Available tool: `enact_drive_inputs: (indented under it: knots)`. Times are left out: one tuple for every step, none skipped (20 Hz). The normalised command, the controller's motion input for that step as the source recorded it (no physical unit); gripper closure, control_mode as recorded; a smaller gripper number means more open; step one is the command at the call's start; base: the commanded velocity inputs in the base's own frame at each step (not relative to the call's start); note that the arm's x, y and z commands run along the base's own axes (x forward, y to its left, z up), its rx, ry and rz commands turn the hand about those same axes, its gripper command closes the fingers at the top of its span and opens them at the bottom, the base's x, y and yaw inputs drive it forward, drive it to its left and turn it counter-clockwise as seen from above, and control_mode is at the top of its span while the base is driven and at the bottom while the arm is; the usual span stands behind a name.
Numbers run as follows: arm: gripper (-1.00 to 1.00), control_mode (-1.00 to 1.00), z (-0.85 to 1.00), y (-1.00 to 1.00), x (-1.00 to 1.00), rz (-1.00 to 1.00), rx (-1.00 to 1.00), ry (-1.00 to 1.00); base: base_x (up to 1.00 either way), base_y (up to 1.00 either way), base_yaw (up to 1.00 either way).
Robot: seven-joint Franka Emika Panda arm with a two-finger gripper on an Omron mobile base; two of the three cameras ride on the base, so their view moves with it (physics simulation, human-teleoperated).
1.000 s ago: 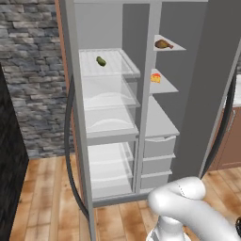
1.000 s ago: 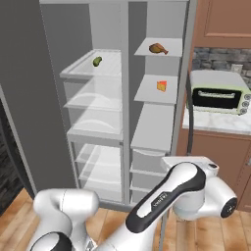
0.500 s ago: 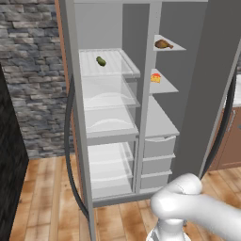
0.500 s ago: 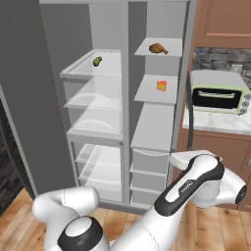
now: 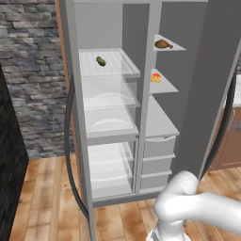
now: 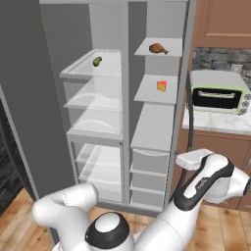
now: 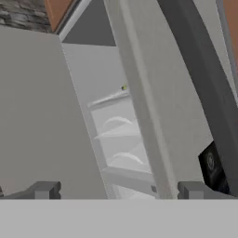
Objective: There's a chicken drumstick in the fridge that needs to be moved to the freezer for freezing. Pick up the chicken drumstick from the fridge, place it on any shelf in the freezer, and close the fridge and freezer doors when done.
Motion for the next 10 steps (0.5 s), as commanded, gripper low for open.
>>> enact_drive_inputs:
  knots:
    - [-1.00, -1.00, -0.29, 0.00, 0.40, 0.07, 0.00, 0.00, 0.00, 0.00, 0.00]
    - [-1.00, -1.00, -0.29, 0.00, 0.33, 0.07, 0.00, 0.00, 0.00, 0.00, 0.00]
    - [-1.00, -1.00, -0.24, 0.00, 0.35, 0.05, 0.00, 0.00, 0.00, 0.00, 0.00]
    - [-1.00, -1.00, -0.23, 0.00, 0.28, 0.04, 0.00, 0.00, 0.00, 0.00, 0.00]
    - [-1.00, -1.00, -0.19, 0.00, 0.26, 0.02, 0.00, 0.00, 0.00, 0.00, 0.00]
    - [-1.00, -1.00, -0.16, 0.04, 0.17, 0.01, 0.00, -0.01, 0.00, 0.00, 0.00]
    - [-1.00, -1.00, -0.11, 0.06, 0.08, 0.00, 0.00, -0.03, 0.00, 0.00, 0.00]
    - [-1.00, -1.00, -0.11, 0.19, 0.00, 0.00, 0.00, -0.05, 0.00, 0.00, 0.00]
    - [-1.00, -1.00, -0.09, 0.34, 0.00, 0.00, 0.00, -0.07, 0.00, 0.00, 0.00]
    - [-1.00, -1.00, -0.10, 0.46, 0.00, 0.00, 0.00, -0.05, 0.00, 0.00, 0.00]
